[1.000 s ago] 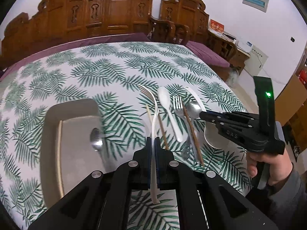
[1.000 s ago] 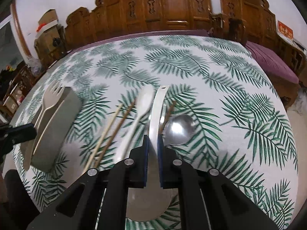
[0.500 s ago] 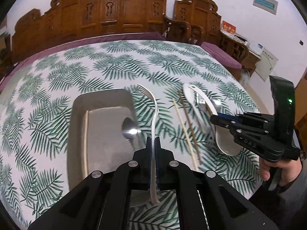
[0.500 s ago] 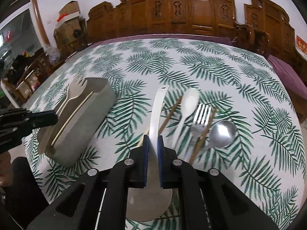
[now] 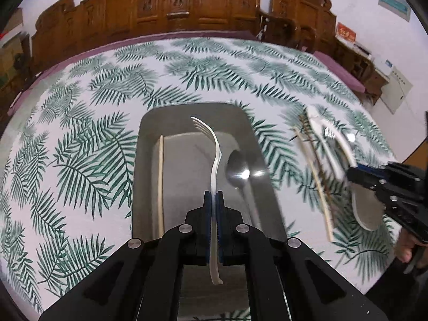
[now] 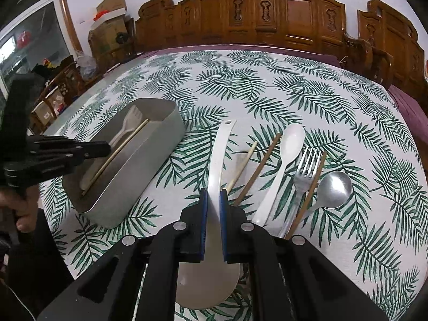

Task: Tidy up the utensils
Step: 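Place the fork in the tray and open the left gripper while the right lifts the white spoon, then lower the white plastic spoon into the tray and open the right gripper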

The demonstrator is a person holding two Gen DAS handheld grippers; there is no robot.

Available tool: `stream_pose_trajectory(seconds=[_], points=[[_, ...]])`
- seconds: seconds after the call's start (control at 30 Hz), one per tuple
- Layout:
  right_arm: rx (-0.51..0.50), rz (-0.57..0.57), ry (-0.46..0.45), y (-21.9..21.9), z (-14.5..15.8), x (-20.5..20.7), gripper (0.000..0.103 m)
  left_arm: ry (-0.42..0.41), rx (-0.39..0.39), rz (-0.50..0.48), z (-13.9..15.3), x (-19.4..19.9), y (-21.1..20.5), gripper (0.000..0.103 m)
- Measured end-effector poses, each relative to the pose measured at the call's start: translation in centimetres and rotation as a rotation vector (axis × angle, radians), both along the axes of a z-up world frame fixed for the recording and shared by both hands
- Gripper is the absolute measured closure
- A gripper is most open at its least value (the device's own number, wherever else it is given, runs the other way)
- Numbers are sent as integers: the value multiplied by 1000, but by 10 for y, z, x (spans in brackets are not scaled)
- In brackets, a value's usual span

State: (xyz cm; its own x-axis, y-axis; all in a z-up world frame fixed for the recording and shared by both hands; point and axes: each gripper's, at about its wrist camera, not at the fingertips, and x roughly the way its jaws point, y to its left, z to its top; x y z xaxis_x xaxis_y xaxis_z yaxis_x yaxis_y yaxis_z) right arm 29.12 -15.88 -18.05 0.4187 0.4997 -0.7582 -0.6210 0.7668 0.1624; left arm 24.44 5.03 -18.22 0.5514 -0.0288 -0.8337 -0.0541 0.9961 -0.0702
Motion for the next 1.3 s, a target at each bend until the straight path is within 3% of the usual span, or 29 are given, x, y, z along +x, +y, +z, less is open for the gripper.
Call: stream_pose_trajectory(seconds=[0.53, 0.73, 1.03, 1.23, 1.3], points=[[19, 41, -8, 12, 7, -5, 93, 84, 50, 9, -25, 16, 0, 98], [36, 42, -5, 15, 12, -8, 93, 37, 30, 20, -10, -4, 5, 87], [43, 81, -35, 31, 24, -22, 93, -29, 4, 31, 18, -45, 21, 84], [51, 115, -57, 48, 33, -35, 93, -75, -18, 47, 31, -65, 31, 75], [61, 121, -62, 54, 36, -37, 93, -89, -22, 50, 34, -69, 34, 60]])
